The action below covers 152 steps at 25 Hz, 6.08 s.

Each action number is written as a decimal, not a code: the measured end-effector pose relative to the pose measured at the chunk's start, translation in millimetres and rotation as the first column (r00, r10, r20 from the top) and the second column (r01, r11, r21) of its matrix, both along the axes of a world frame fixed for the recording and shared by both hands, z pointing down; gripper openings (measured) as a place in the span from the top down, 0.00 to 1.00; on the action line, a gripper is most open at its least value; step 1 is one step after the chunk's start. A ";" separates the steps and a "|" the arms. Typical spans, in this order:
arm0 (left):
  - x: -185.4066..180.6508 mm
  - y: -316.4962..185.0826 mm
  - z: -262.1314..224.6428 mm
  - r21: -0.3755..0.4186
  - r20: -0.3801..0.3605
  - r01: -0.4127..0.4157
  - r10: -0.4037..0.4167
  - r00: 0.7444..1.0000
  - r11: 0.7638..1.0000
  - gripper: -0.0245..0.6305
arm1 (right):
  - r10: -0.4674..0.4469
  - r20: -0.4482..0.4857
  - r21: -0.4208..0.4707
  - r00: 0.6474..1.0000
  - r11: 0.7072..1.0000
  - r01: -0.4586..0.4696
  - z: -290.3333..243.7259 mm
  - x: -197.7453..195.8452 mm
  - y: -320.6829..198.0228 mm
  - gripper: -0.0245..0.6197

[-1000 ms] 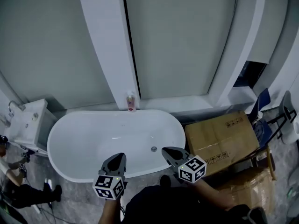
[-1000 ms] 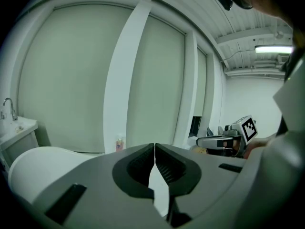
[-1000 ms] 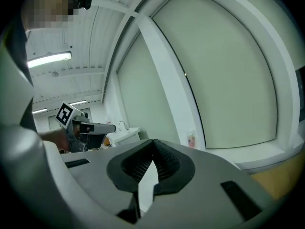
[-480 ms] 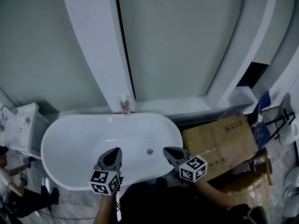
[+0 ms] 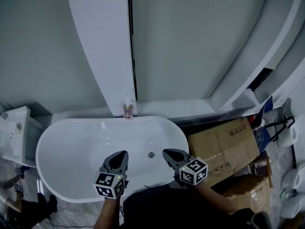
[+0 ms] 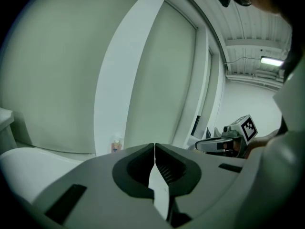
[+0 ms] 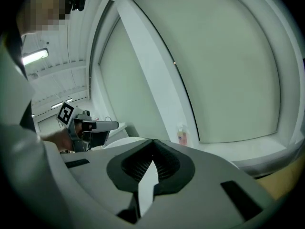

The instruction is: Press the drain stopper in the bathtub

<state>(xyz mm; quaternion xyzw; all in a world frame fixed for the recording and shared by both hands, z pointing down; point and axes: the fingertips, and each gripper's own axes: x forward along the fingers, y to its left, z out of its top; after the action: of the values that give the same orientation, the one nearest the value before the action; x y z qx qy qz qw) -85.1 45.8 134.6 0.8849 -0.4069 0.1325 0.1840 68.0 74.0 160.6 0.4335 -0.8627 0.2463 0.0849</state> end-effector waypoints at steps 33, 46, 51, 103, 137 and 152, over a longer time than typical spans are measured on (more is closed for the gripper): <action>107.3 -70.3 184.4 -0.319 0.070 -0.022 0.047 0.996 0.947 0.93 | -0.128 -0.030 -0.289 0.991 0.950 0.114 180.4 63.6 -71.4 0.94; 101.3 -103.1 366.7 -0.417 0.107 0.069 -0.026 0.994 0.906 0.93 | -0.256 -0.014 -0.416 0.967 0.880 0.227 357.8 27.4 -94.0 0.94; 86.7 -110.4 437.1 -0.429 0.115 0.093 -0.048 0.992 0.899 0.93 | -0.299 -0.021 -0.458 0.954 0.851 0.256 436.7 12.5 -85.9 0.94; 51.7 -57.2 823.5 -0.649 0.154 -0.052 0.198 0.968 0.759 0.93 | -0.590 -0.469 -0.613 0.657 0.753 0.239 860.2 11.7 -96.5 0.94; 33.2 -30.5 846.7 -0.664 0.184 -0.008 0.175 0.967 0.747 0.93 | -0.645 -0.613 -0.701 0.456 0.711 0.064 913.1 31.8 -93.2 0.93; -27.1 -24.4 708.5 -0.641 0.195 0.094 0.043 0.980 0.762 0.93 | -0.534 -0.526 -0.653 0.662 0.752 0.088 749.6 -43.1 -41.9 0.94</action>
<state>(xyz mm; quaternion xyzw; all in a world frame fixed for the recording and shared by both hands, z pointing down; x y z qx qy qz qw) -112.2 21.4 843.2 0.7438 -0.3645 0.3491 0.4381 25.0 32.1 910.2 0.2822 -0.7145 0.2970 0.5671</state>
